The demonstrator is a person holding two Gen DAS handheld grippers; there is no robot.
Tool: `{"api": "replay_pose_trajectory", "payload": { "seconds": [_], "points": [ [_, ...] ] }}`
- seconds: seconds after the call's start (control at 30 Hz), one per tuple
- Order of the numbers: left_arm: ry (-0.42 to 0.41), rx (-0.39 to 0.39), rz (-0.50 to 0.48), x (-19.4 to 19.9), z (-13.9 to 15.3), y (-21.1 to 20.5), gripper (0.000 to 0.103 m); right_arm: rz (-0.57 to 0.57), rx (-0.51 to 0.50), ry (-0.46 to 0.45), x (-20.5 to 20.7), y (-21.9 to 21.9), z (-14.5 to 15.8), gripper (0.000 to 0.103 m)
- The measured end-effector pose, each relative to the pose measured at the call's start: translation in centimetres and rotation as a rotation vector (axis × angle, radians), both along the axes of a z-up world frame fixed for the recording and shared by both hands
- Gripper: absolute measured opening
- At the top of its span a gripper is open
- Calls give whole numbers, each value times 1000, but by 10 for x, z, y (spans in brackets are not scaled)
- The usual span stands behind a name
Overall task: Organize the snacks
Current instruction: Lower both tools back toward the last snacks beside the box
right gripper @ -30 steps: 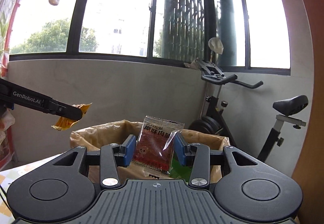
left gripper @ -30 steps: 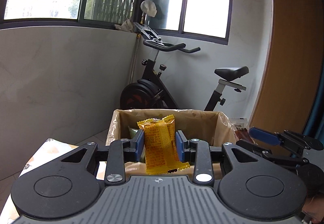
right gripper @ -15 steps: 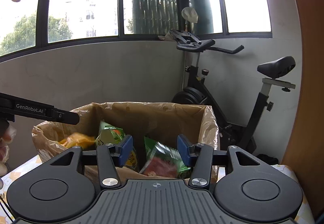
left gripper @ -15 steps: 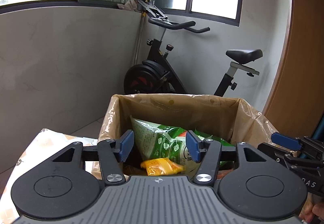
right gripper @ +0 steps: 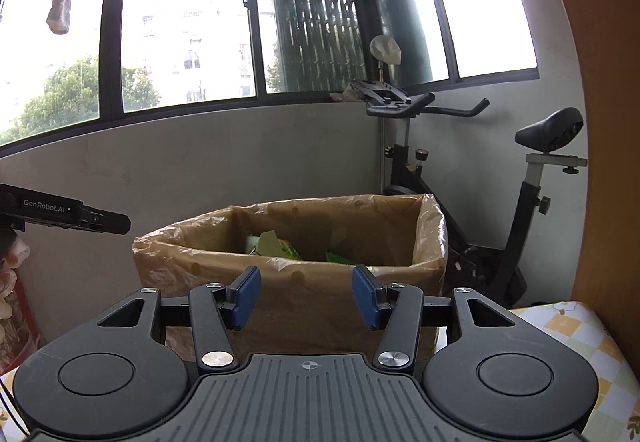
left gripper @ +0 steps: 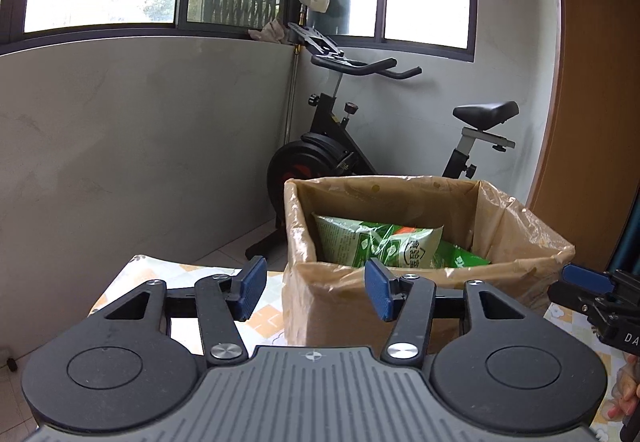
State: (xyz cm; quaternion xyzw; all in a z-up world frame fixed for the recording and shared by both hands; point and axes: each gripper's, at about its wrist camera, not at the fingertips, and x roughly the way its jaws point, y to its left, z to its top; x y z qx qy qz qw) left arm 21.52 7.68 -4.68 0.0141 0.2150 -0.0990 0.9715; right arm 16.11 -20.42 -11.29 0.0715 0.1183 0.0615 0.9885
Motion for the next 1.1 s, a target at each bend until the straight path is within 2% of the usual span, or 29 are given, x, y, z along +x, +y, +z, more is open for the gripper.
{"api": "replay_pose_trajectory", "payload": {
  "seconds": [0.13, 0.3, 0.43, 0.73, 0.83, 0.93, 1.1],
  "points": [
    [28, 7, -5, -8, -16, 10, 44, 1, 9, 16, -12, 8, -16, 47],
    [131, -1, -33, -5, -51, 6, 38, 7, 36, 101, -16, 16, -50, 47],
    [223, -31, -68, 4, -84, -8, 38, -6, 50, 170, -15, 15, -75, 43],
    [393, -64, -106, 34, -150, -42, 38, -68, 88, 332, -18, 8, -128, 42],
    [423, -70, -104, 40, -163, -45, 38, -88, 104, 362, -18, 4, -137, 42],
    [439, -117, -115, 47, -168, -48, 38, -98, 125, 381, -18, 0, -143, 42],
    [445, -102, -179, 52, -169, -69, 39, -78, 105, 383, -18, 5, -143, 42]
  ]
}}
